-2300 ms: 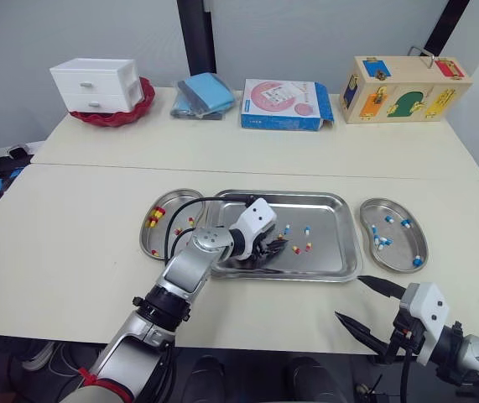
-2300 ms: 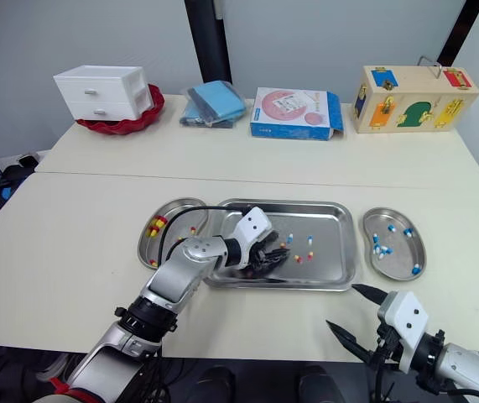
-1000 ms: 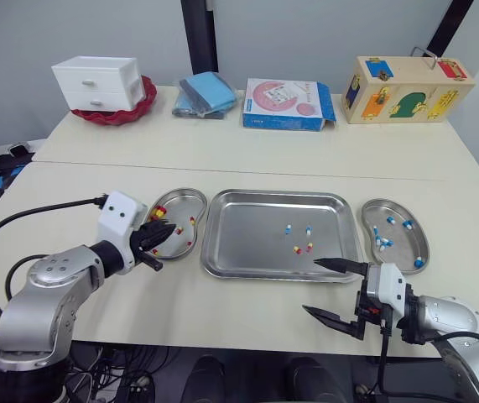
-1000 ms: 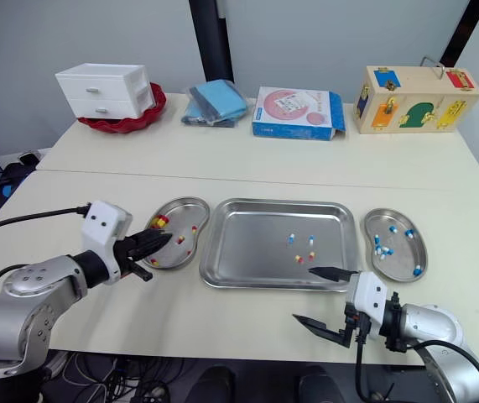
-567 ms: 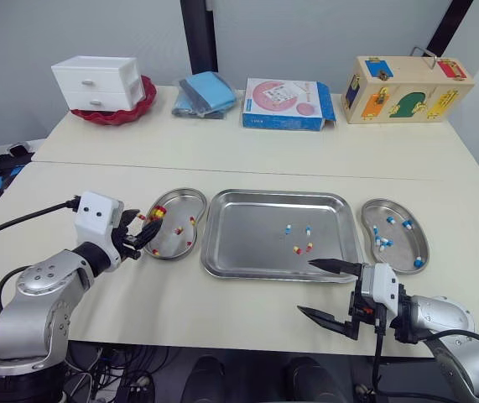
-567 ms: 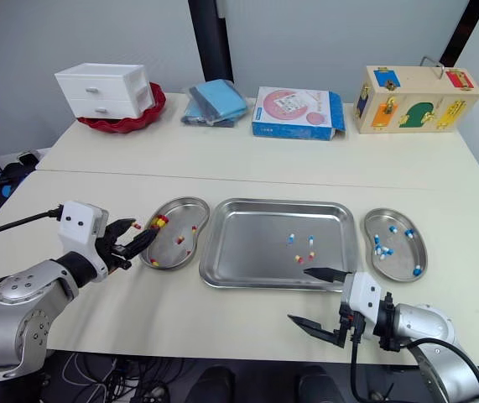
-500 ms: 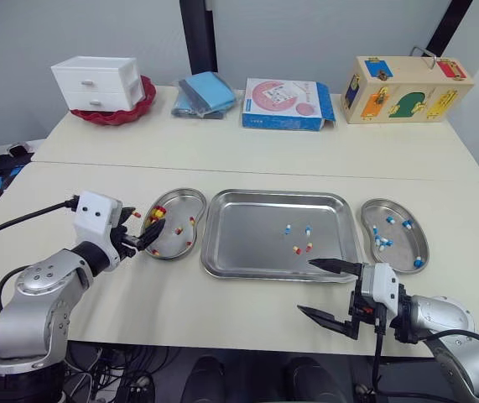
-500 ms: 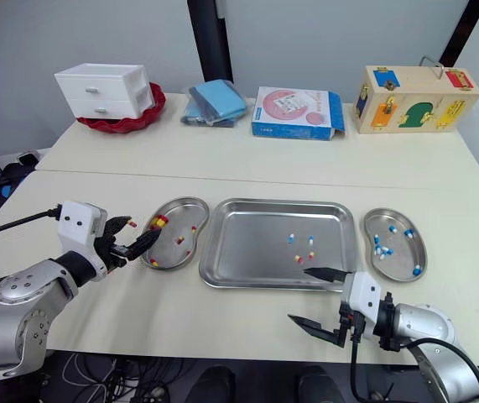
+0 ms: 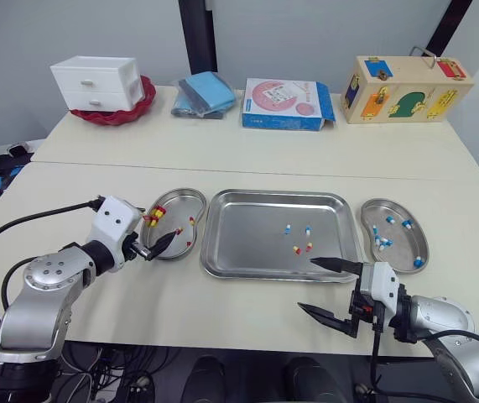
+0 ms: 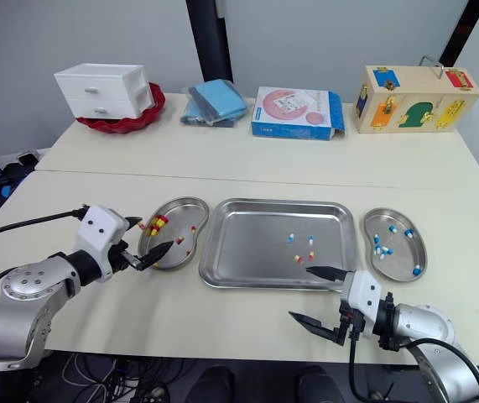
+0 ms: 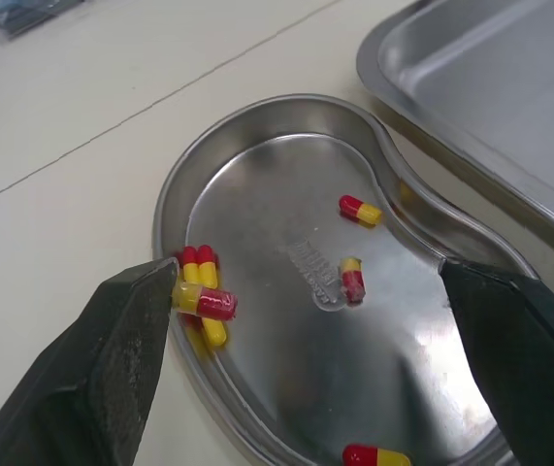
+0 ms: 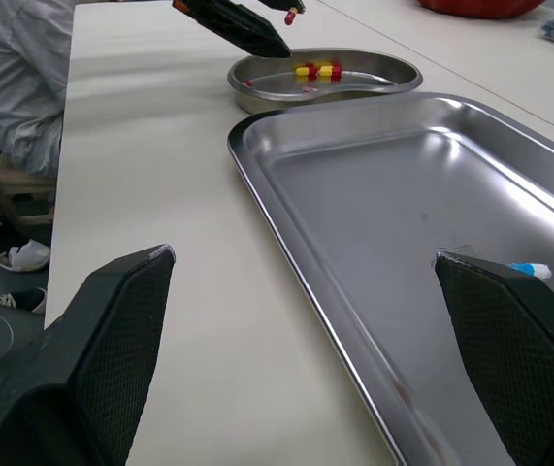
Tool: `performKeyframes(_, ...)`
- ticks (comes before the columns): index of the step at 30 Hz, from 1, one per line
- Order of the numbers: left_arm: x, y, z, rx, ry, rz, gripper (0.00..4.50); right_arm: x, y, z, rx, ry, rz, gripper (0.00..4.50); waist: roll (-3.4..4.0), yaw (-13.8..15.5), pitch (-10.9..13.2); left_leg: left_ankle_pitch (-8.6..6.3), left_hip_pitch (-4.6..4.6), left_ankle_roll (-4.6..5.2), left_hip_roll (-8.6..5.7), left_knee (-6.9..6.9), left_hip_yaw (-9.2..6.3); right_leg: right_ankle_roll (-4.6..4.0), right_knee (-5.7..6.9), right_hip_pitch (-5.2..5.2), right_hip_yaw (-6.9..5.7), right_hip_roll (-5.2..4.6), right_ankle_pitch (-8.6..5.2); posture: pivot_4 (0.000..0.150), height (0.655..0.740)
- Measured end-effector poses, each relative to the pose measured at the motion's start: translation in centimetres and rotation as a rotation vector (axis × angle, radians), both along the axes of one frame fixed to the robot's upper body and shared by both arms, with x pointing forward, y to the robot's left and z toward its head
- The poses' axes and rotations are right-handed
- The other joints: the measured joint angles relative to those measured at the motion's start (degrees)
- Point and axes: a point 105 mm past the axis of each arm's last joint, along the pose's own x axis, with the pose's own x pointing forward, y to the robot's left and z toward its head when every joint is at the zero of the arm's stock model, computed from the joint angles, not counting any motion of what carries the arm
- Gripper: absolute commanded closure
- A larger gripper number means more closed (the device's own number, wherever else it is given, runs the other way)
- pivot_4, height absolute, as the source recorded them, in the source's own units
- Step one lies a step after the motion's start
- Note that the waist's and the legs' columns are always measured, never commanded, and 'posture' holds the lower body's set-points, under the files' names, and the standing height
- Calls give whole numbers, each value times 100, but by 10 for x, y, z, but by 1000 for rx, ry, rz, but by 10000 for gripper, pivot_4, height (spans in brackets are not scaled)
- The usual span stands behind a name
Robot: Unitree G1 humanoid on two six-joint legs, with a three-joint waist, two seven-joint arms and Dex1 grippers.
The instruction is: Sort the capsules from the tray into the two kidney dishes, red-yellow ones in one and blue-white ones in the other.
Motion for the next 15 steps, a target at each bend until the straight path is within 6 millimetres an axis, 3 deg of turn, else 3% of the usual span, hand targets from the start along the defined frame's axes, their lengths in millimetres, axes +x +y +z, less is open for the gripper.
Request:
performKeyframes(6,2,-2,-3,97,-43,-65,358,-1,0,0,-2,0,-1,0,2,-2,1,0,0,0,0,-1,2,0,0,0,1,0,0,1500,7400)
performKeyframes(10,10,-9,-10,-161,34,48,358,-1,0,-1,-7,0,-4,0,-5,12,4,0,-8,1,0,6,-8,1,5,0,-9,0,0,1500,7400)
performKeyframes(13,8,-8,1,82,-61,-63,358,-3,0,0,-8,-2,-3,0,-13,-9,9,1,-9,0,6,-1,-6,-1,6,-12,-3,6,1,1500,7400)
performKeyframes(15,12,-7,9,109,-117,-62,358,-3,1,-1,-7,1,-5,0,3,-10,9,0,-8,0,0,-1,4,-1,5,-11,3,-1,0,1500,7400)
